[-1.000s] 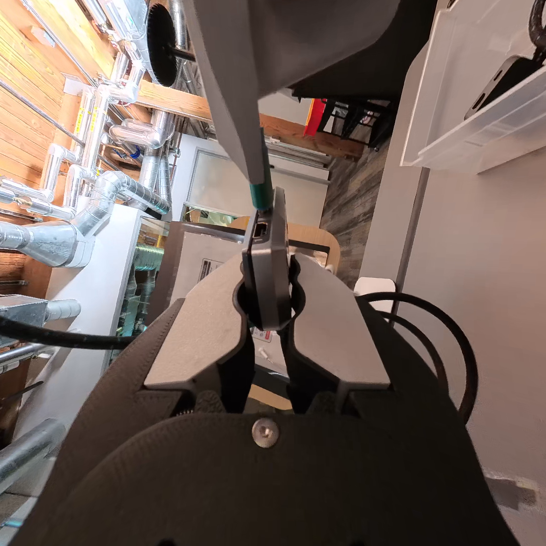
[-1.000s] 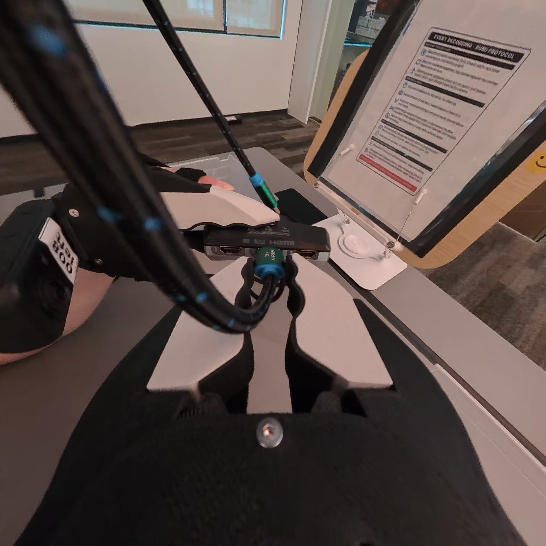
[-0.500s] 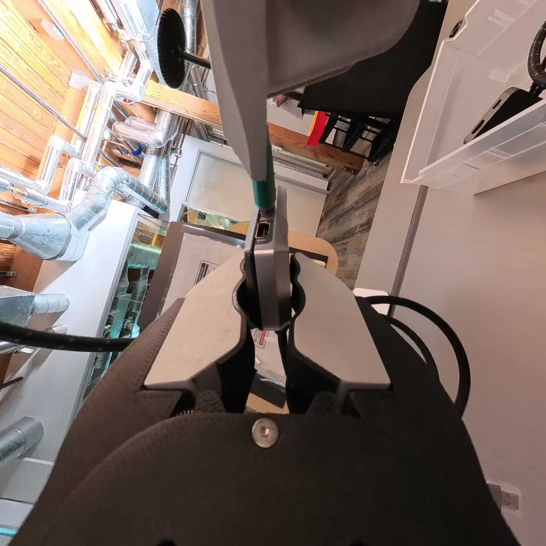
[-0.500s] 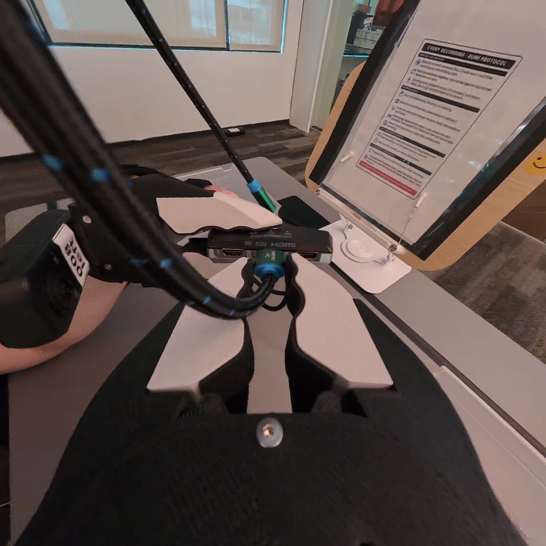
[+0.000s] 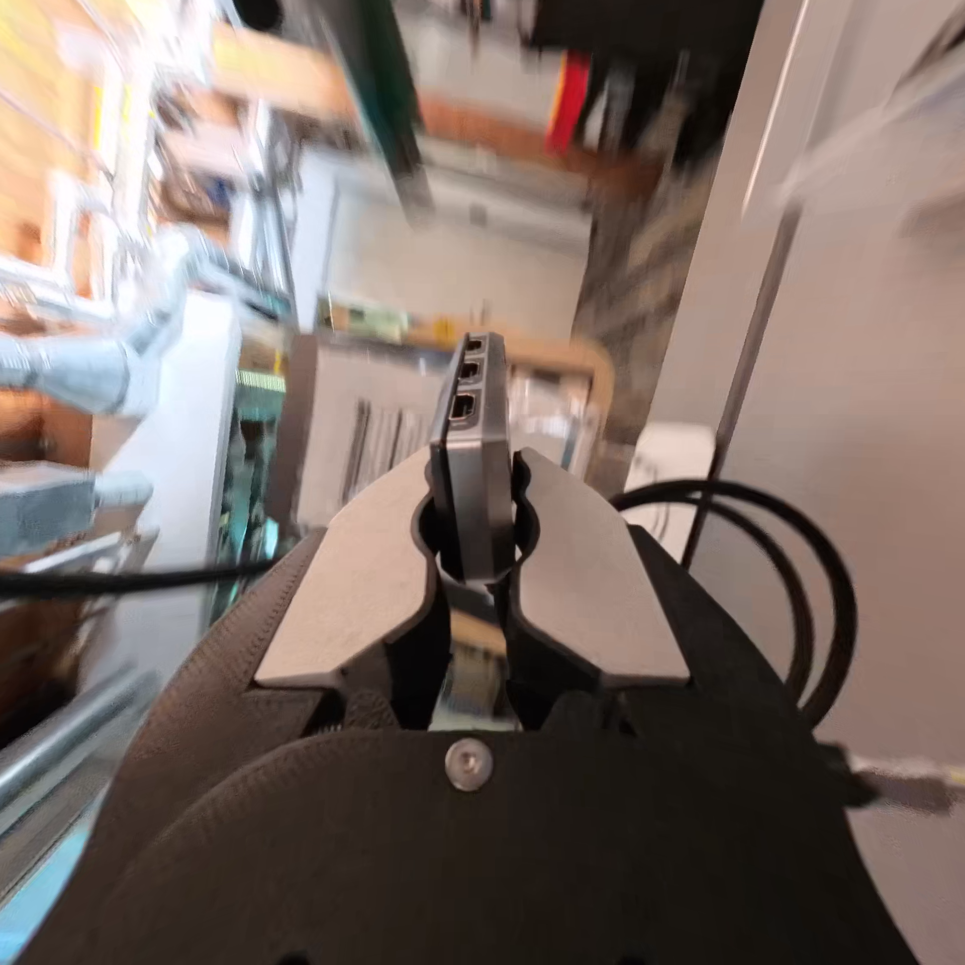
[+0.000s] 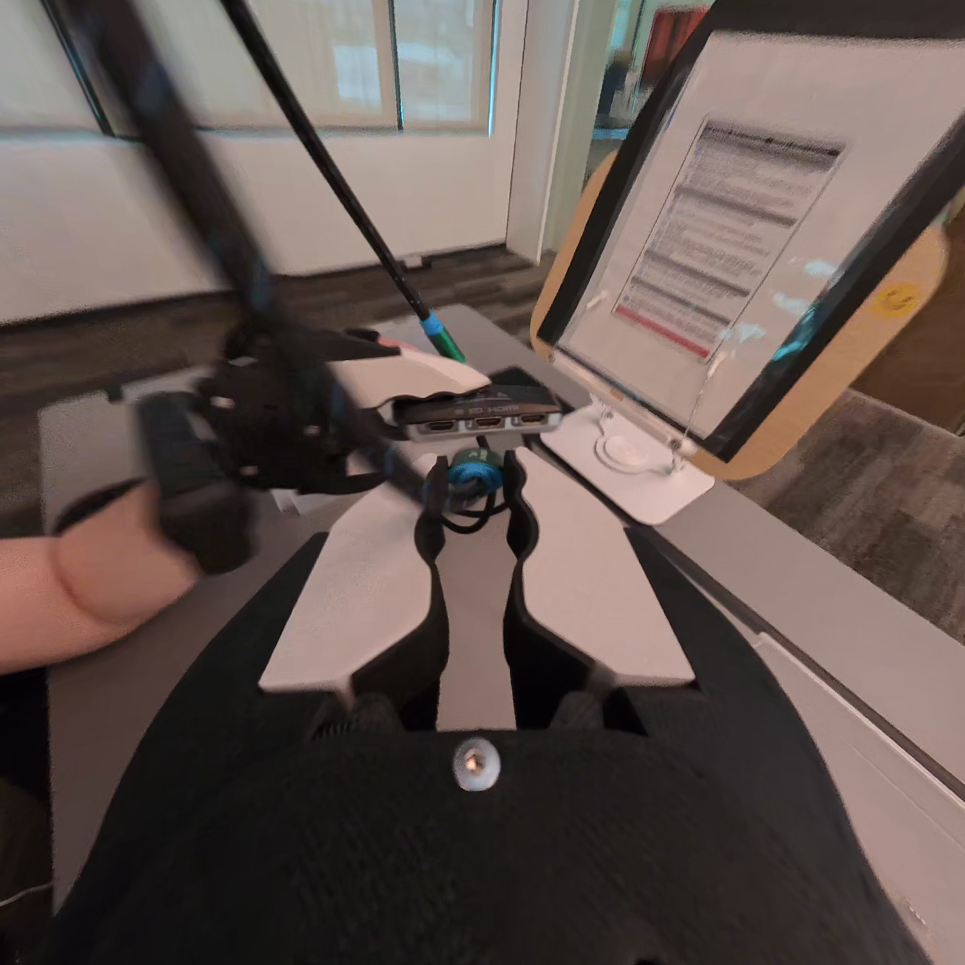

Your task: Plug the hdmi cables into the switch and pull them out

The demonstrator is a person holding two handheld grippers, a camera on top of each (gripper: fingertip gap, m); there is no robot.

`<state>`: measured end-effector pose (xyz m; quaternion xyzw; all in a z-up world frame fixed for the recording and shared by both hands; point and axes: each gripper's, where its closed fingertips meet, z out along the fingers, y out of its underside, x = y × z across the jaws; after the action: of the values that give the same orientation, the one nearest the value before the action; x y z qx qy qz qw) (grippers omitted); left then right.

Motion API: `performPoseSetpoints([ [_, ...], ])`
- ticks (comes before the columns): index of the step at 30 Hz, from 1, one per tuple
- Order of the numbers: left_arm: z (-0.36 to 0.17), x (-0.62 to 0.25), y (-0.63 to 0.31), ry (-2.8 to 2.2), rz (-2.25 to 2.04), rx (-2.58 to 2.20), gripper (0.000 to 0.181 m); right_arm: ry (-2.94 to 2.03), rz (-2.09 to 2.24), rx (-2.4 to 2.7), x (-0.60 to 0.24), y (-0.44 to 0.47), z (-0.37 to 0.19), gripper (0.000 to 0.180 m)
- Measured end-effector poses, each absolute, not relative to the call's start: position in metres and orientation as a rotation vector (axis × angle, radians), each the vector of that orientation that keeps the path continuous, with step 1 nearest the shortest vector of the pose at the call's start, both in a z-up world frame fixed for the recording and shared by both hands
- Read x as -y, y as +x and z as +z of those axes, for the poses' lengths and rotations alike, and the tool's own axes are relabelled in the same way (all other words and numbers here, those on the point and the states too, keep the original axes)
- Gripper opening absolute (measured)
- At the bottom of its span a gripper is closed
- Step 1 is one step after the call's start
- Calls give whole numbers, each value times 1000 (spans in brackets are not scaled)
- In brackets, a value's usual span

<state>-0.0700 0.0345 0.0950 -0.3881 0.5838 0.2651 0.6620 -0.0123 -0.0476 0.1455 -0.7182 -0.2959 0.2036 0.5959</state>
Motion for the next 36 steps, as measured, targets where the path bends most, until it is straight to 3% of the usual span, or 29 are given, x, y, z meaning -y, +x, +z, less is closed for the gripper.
performPoseSetpoints([
  [6,119,-24,-96,-882,341,-1251,21,-1531,478,469,95,83,188,21],
  [17,121,-9,-88,-842,334,-1295,22,-1715,400,342,128,205,125,10],
  [24,118,-5,-82,-827,349,-1315,21,-2011,435,466,118,197,62,11],
  [31,120,-1,-81,-814,350,-1318,21,-1839,579,936,141,138,64,11],
  [36,121,-1,-82,-814,351,-1315,22,-2289,562,855,142,161,-9,10],
])
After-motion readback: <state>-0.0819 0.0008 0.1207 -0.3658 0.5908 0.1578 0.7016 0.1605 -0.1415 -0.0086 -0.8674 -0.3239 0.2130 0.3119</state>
